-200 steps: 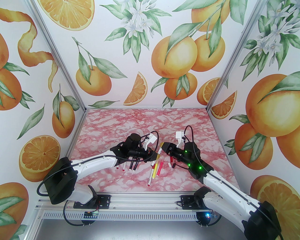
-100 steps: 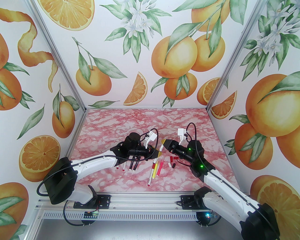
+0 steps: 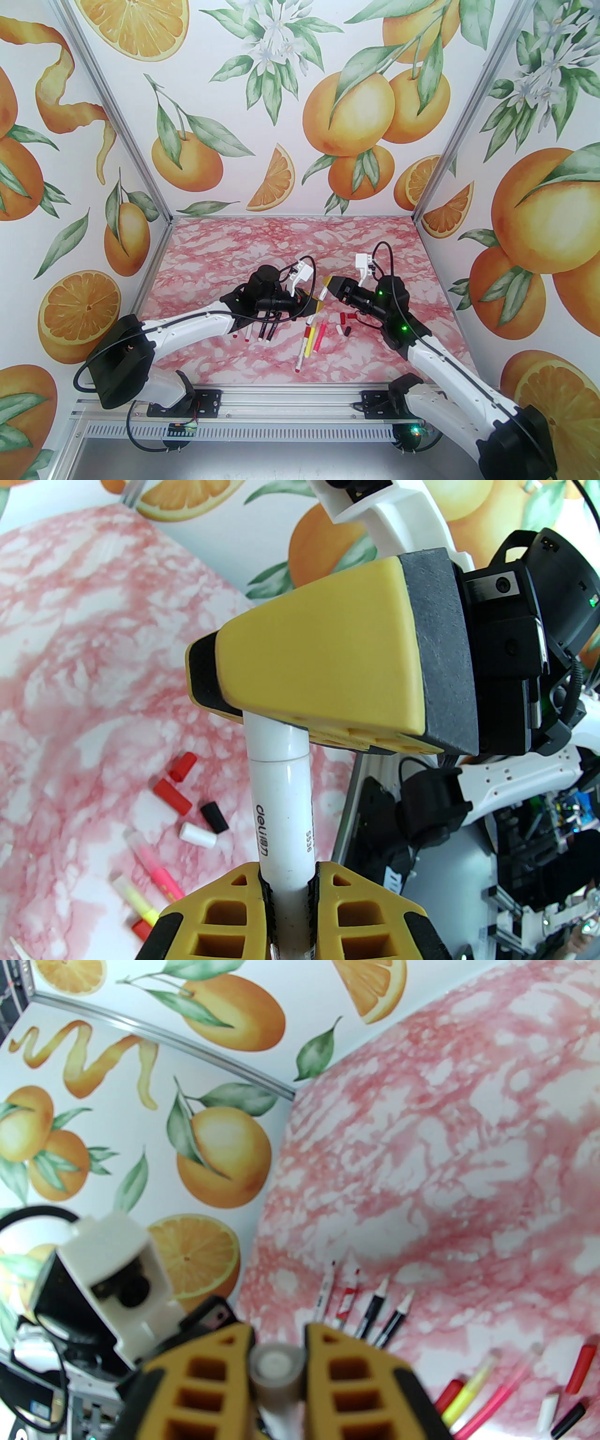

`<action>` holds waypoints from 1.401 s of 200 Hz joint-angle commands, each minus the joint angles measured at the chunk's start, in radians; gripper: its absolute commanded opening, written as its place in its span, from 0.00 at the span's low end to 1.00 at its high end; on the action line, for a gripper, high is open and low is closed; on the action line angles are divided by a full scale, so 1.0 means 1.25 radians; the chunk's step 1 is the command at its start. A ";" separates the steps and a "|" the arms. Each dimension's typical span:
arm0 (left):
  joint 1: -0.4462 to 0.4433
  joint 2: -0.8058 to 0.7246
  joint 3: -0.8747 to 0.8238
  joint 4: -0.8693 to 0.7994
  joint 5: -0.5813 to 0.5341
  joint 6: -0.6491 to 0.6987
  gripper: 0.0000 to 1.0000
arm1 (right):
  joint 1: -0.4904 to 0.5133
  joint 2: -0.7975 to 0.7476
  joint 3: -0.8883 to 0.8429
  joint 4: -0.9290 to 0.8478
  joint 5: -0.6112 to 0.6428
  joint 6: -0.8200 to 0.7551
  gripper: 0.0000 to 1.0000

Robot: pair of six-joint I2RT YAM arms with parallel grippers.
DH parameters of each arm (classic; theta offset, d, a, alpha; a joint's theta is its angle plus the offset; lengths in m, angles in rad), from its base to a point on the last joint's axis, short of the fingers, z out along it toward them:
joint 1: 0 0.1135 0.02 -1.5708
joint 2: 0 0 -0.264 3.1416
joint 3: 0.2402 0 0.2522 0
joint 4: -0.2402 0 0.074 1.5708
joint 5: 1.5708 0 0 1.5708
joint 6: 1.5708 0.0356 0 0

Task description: Open the pen caps

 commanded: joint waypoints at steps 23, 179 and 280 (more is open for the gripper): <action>-0.040 -0.019 -0.049 -0.152 0.133 0.035 0.00 | -0.066 -0.007 0.091 0.110 0.173 0.000 0.00; -0.046 -0.011 -0.047 -0.140 0.133 0.025 0.00 | -0.121 0.020 0.100 0.204 0.173 0.035 0.00; -0.052 0.000 -0.051 -0.118 0.139 0.013 0.00 | -0.160 0.040 0.155 0.213 0.169 0.034 0.00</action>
